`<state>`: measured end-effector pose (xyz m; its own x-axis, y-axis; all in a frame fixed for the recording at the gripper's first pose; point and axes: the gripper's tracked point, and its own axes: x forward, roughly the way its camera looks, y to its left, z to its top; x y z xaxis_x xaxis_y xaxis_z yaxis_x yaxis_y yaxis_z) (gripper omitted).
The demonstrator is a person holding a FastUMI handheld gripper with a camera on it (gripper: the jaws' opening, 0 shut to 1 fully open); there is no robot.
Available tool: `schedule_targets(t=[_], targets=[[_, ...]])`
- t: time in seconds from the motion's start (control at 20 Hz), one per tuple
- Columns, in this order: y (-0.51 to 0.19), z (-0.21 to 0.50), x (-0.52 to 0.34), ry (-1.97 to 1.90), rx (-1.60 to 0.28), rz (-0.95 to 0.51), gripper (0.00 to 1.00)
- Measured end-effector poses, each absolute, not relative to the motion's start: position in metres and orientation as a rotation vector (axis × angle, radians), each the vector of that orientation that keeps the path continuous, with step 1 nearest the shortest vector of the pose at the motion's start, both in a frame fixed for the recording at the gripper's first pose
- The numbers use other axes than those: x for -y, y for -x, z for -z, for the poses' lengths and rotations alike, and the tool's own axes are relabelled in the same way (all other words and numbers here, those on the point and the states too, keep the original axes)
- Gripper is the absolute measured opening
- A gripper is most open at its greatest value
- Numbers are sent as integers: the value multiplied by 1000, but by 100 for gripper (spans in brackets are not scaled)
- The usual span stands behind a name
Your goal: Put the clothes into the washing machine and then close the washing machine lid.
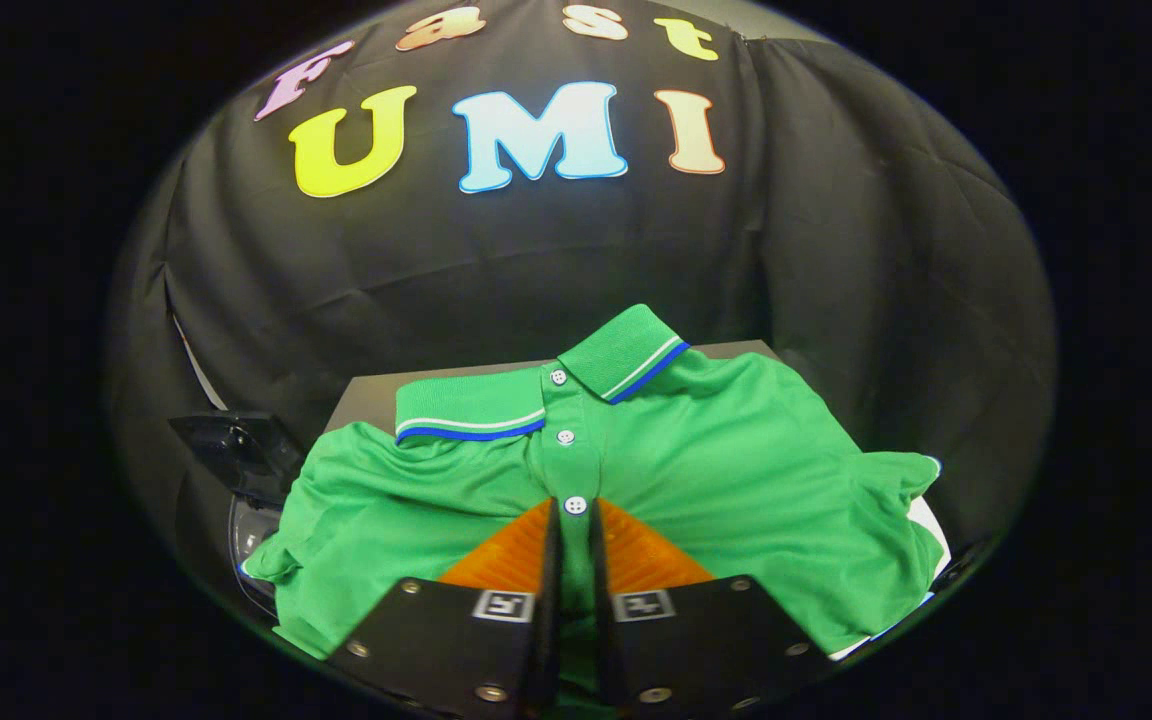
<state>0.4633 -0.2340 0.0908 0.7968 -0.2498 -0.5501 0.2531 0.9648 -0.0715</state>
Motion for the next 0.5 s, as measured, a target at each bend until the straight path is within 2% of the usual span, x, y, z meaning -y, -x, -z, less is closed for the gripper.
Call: schedule_targets(t=[0.05, 0.1, 0.2, 0.5], targets=[[-464, -90, 228, 54, -611, 253, 9], [-464, -91, 228, 97, -628, 246, 5], [-463, -93, 233, 119, -633, 262, 1], [-459, -114, 231, 97, -579, 277, 0]])
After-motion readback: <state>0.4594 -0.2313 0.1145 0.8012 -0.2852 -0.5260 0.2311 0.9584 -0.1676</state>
